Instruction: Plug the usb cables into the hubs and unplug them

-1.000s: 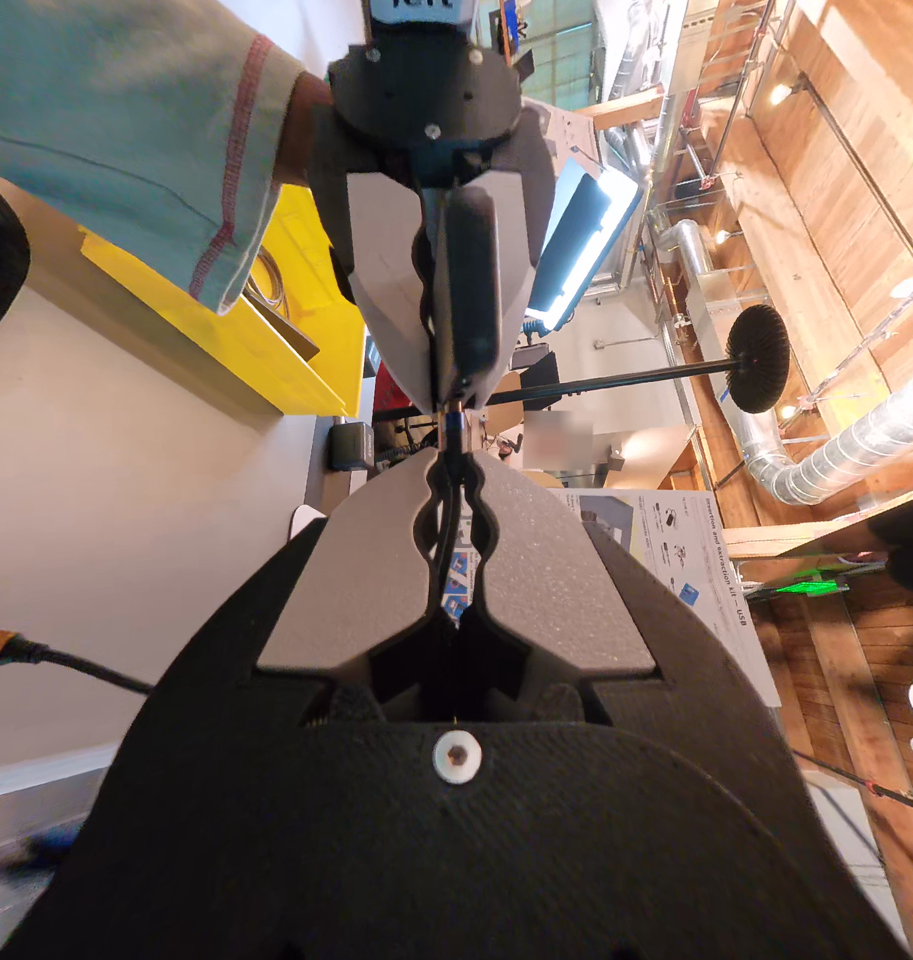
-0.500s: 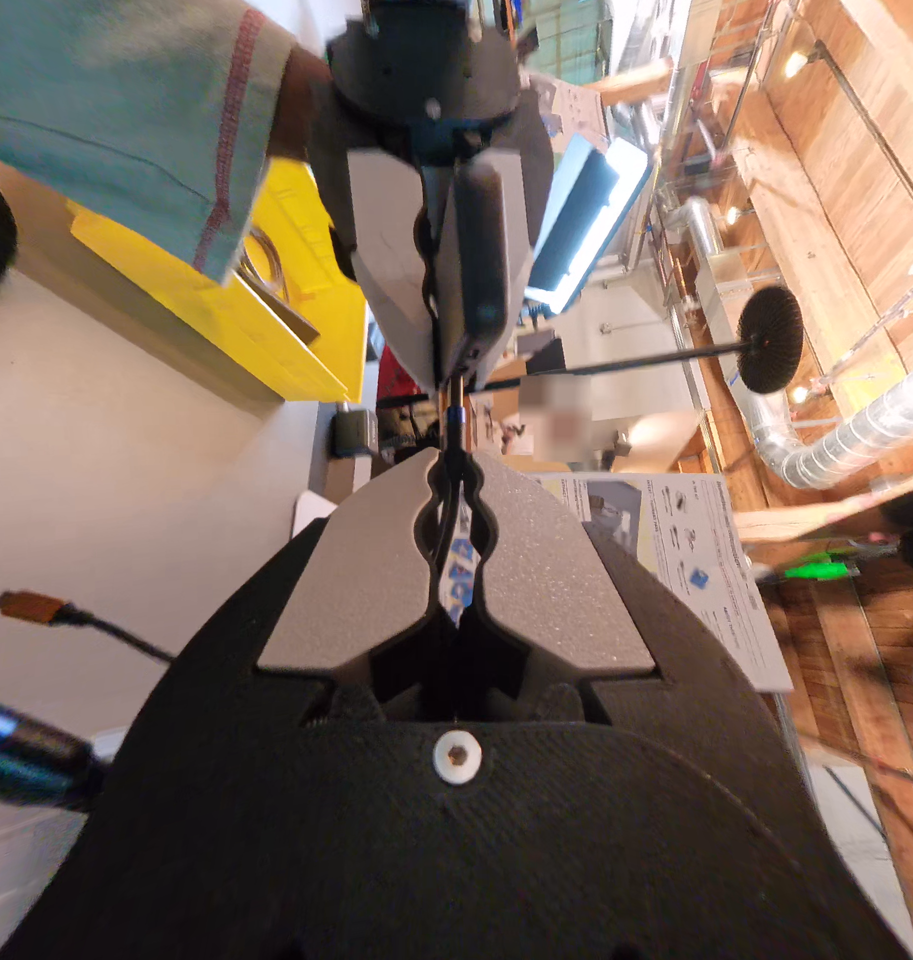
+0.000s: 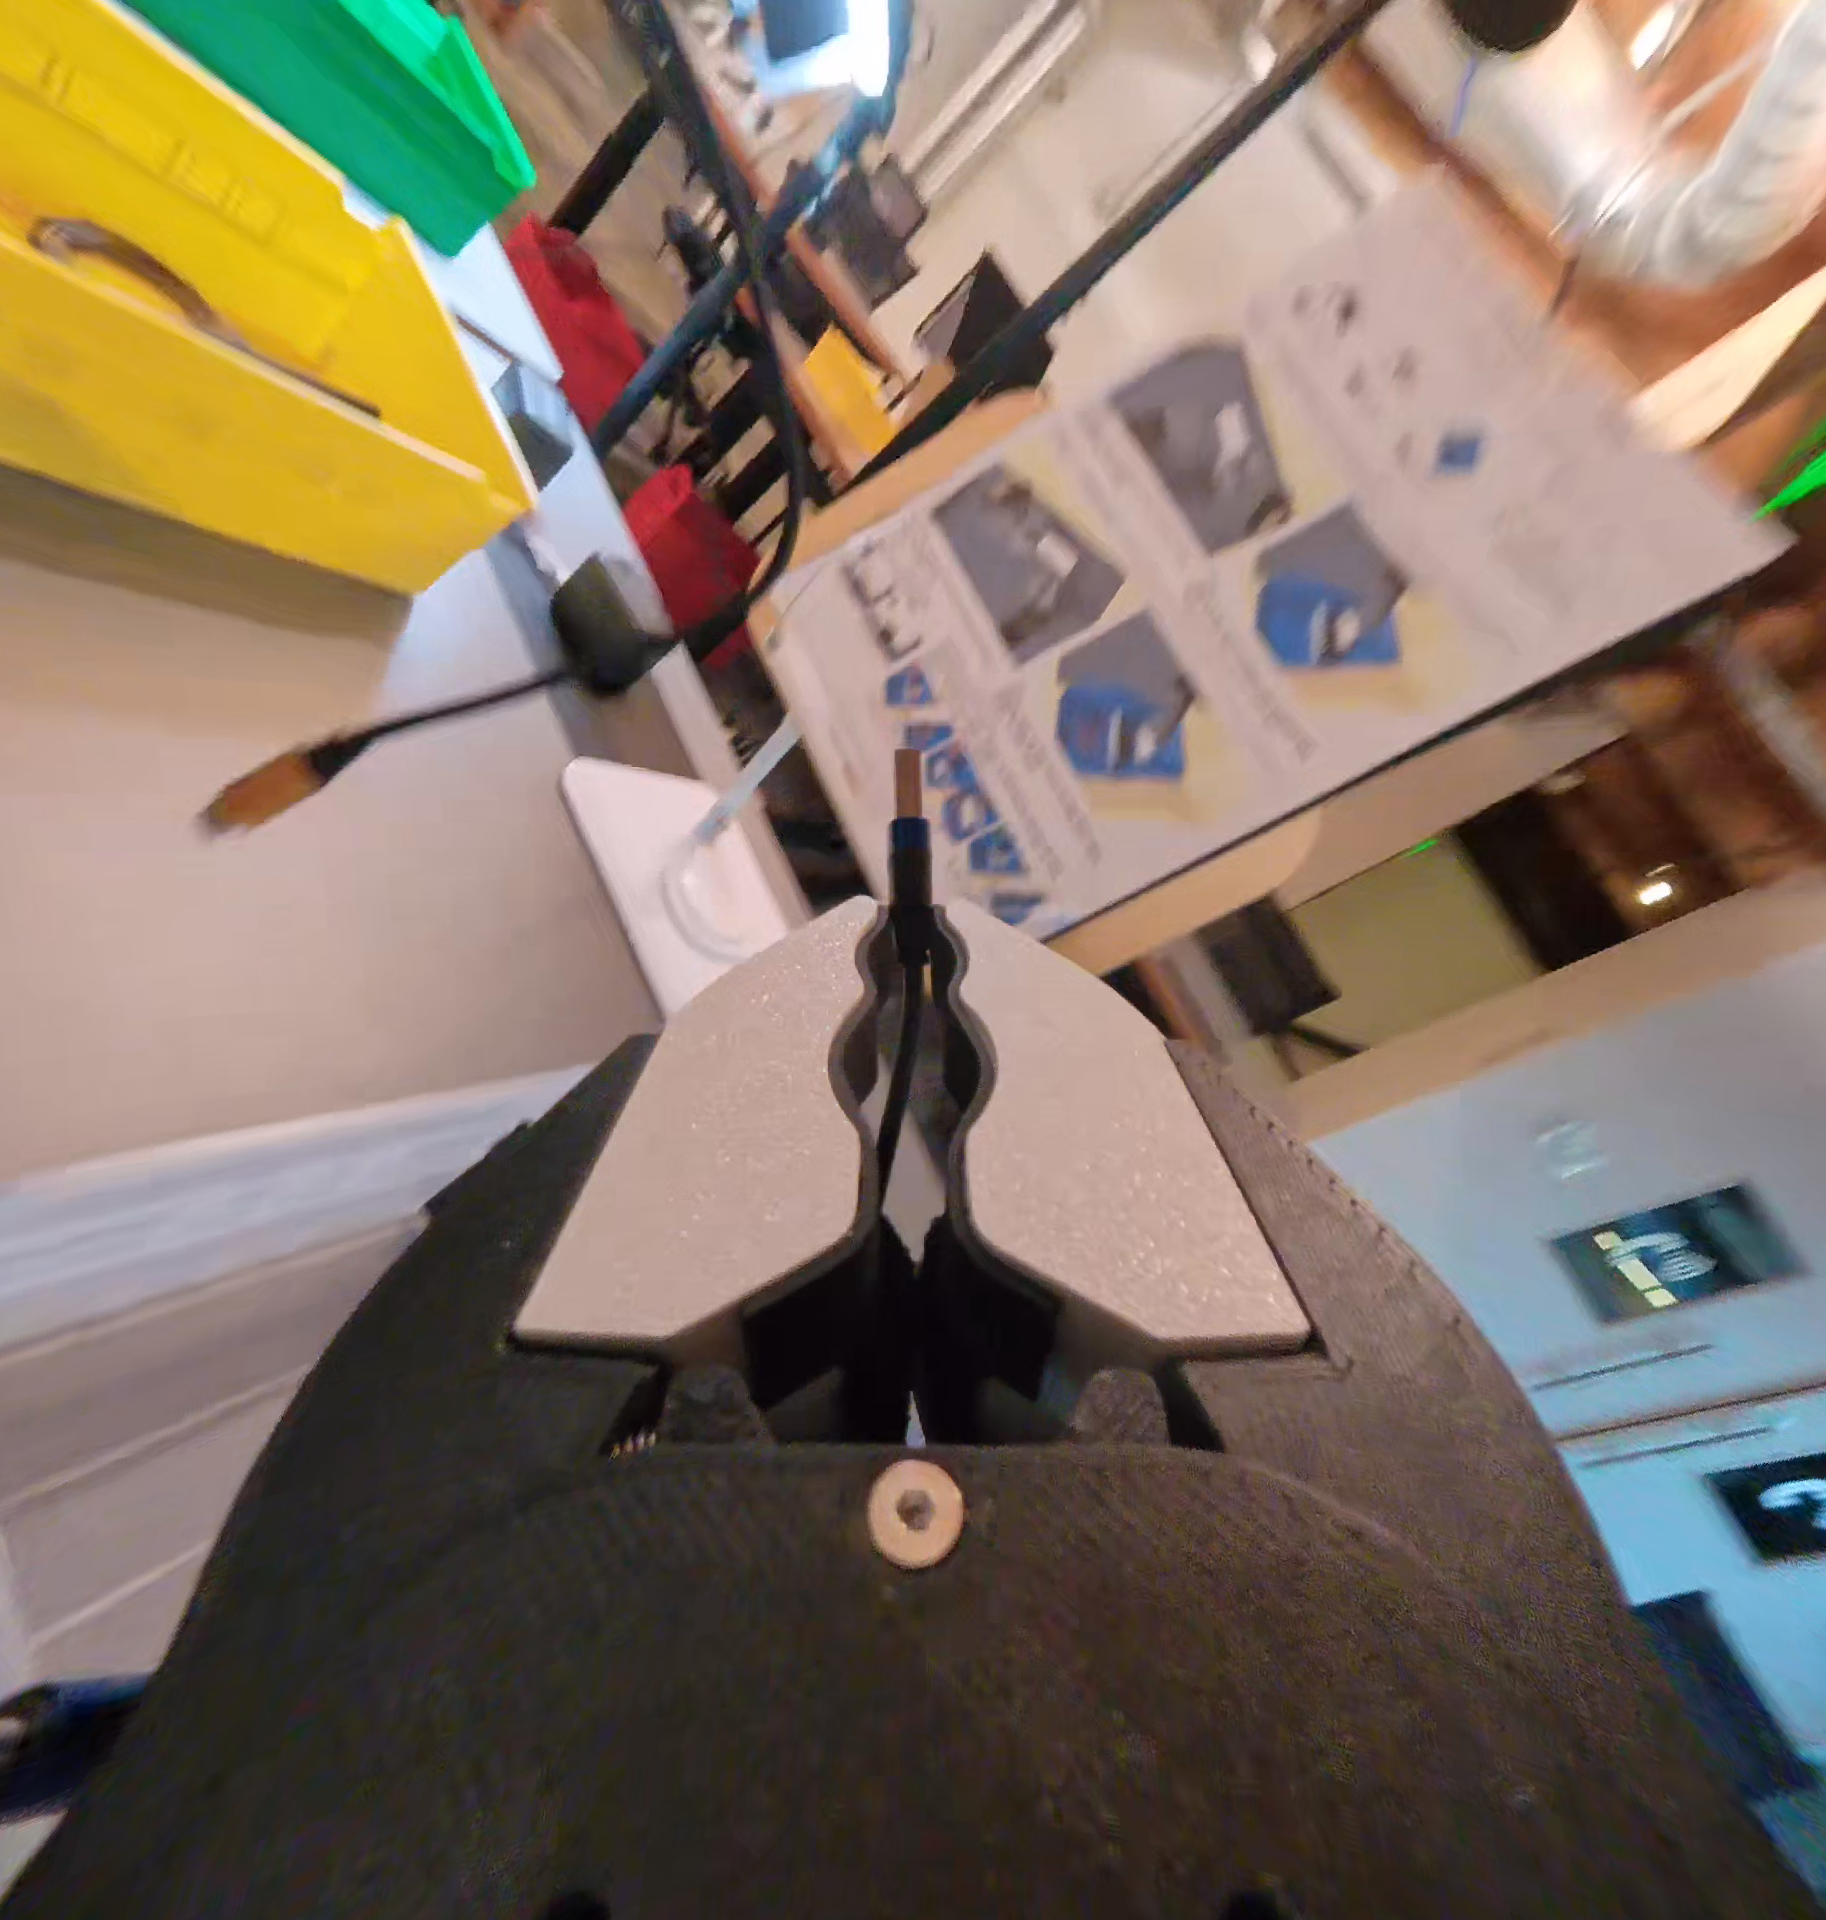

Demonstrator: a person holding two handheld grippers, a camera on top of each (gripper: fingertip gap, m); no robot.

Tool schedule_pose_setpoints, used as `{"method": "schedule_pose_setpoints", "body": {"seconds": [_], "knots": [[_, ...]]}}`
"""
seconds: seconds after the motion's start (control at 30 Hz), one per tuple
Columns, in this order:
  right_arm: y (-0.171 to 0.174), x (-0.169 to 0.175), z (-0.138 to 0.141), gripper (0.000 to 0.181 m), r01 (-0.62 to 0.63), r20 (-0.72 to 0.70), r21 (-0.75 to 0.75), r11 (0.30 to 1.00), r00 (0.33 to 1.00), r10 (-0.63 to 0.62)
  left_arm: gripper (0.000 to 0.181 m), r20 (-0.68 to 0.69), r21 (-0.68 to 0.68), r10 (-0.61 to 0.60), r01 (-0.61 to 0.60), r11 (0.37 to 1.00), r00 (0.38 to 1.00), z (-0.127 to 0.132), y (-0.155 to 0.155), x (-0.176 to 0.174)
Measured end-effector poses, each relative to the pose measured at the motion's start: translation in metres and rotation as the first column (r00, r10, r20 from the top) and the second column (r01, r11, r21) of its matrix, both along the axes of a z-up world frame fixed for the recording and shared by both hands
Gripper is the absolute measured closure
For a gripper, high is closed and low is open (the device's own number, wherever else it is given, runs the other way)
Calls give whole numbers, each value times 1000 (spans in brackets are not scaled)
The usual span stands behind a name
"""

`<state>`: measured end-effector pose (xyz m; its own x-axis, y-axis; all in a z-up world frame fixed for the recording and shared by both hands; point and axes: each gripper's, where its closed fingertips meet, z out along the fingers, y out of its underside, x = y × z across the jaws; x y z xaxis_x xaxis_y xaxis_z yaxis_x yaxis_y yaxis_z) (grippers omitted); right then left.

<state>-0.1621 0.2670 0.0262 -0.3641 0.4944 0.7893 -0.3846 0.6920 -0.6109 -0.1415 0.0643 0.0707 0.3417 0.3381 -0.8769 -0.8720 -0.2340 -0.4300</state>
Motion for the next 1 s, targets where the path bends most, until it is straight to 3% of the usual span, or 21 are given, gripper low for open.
{"method": "schedule_pose_setpoints", "body": {"seconds": [0.13, 0.27, 0.47, 0.53, 0.67, 0.73, 0.8, 0.87, 1.0], "knots": [[20, -15, -54, 174, -54, 256, -52, 997, 965, 65, 169, 1, 52, 17, -17, 998, 1000, 8, -8, -2], [37, -26, -117, 174, -23, 539, -57, 998, 841, 50, 169, -11, 69, 26, -26, 997, 1000, 12, -12, -1], [49, -14, -179, 176, 45, 831, 32, 998, 554, -52, 169, -8, 65, 19, -18, 998, 1000, 10, -12, -1], [48, -5, -189, 176, 50, 884, 46, 998, 463, -63, 169, -8, 65, 18, -18, 998, 1000, 10, -12, -2], [50, 23, -207, 177, 107, 977, 76, 991, 192, -95, 169, -15, 60, 19, -18, 998, 1000, 10, -11, -1], [48, 33, -207, 175, 113, 991, 65, 991, 110, -78, 169, -16, 63, 21, -20, 998, 1000, 11, -12, 0], [43, 32, -200, 169, 114, 990, 28, 993, 134, -43, 169, -10, 70, 9, -8, 998, 1000, 11, -12, 1], [41, 23, -186, 155, 111, 968, 28, 993, 246, -55, 169, 6, 80, -7, 6, 997, 1000, 12, -11, 1], [17, 1, -131, 135, 17, 786, -6, 1000, 619, -5, 169, 75, 105, -70, 62, 993, 995, 12, -8, 2]]}}
